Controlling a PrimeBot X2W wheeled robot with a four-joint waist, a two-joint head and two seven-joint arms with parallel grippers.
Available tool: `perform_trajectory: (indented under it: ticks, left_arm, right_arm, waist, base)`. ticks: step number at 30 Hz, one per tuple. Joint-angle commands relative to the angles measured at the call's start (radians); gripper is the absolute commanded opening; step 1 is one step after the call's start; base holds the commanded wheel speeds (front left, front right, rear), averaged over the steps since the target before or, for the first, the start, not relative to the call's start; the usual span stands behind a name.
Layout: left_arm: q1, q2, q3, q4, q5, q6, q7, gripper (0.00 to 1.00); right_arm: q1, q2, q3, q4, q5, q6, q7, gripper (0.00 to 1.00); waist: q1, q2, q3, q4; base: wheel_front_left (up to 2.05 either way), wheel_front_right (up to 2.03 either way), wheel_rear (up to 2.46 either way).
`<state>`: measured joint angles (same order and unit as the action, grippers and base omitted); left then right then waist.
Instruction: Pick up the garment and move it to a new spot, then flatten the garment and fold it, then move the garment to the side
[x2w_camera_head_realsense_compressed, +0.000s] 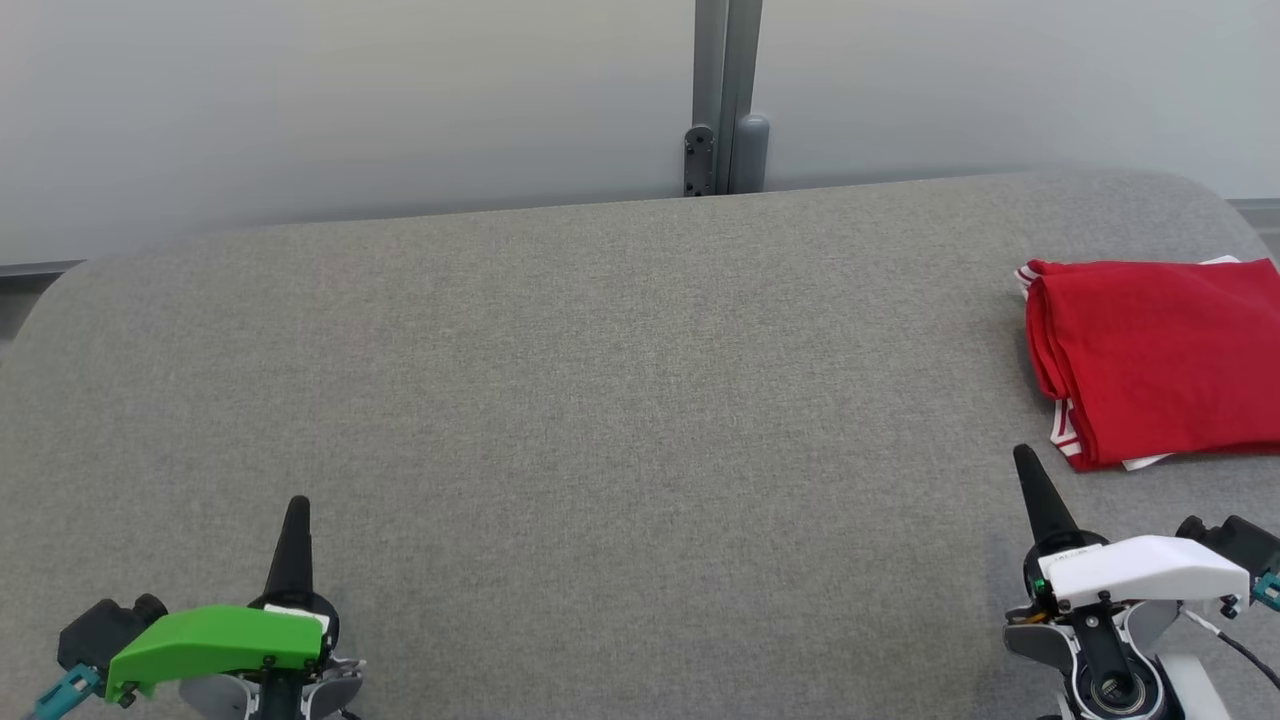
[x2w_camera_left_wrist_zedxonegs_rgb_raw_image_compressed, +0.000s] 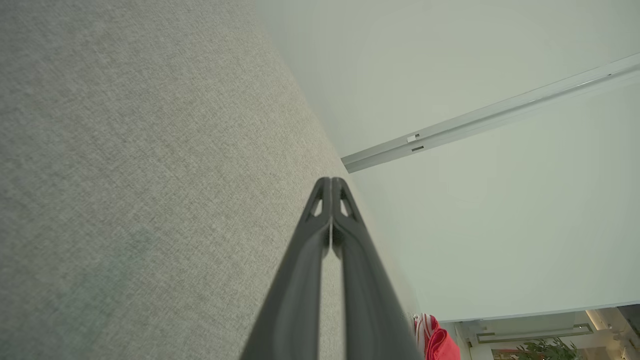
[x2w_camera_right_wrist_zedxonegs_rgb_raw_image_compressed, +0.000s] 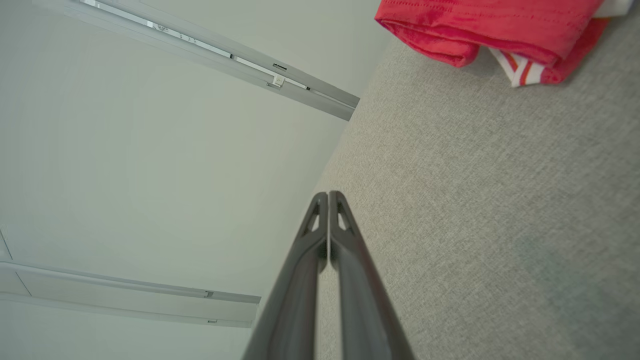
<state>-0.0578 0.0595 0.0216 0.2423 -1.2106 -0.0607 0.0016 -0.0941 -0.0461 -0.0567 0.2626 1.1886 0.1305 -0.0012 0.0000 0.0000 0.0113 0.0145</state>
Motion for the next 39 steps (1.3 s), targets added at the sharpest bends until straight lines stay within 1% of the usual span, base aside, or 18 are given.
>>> perform_trajectory:
  ticks: [1, 23, 39]
  left_arm:
    - [-0.023, 0.002, 0.009, -0.006, -0.030, -0.010, 0.008, 0.00]
    - [-0.039, -0.003, 0.050, -0.001, -0.207, -0.040, 0.059, 0.00]
    - [-0.049, -0.006, 0.075, 0.001, -0.315, -0.058, 0.089, 0.00]
  right_arm:
    - [-0.020, -0.007, -0.006, -0.012, 0.028, 0.001, 0.008, 0.00]
    - [-0.019, -0.007, -0.030, -0.016, 0.214, 0.000, 0.059, 0.00]
    - [-0.018, -0.008, -0.046, -0.019, 0.330, 0.000, 0.091, 0.00]
  waist:
    - [0.0000, 0.0000, 0.000, 0.000]
    - [0.0000, 0.0000, -0.004, -0.006]
    - [0.0000, 0.0000, -0.006, -0.010]
  base:
    - [0.00, 0.00, 0.00]
    - [0.00, 0.00, 0.00]
    - [0.00, 0.00, 0.00]
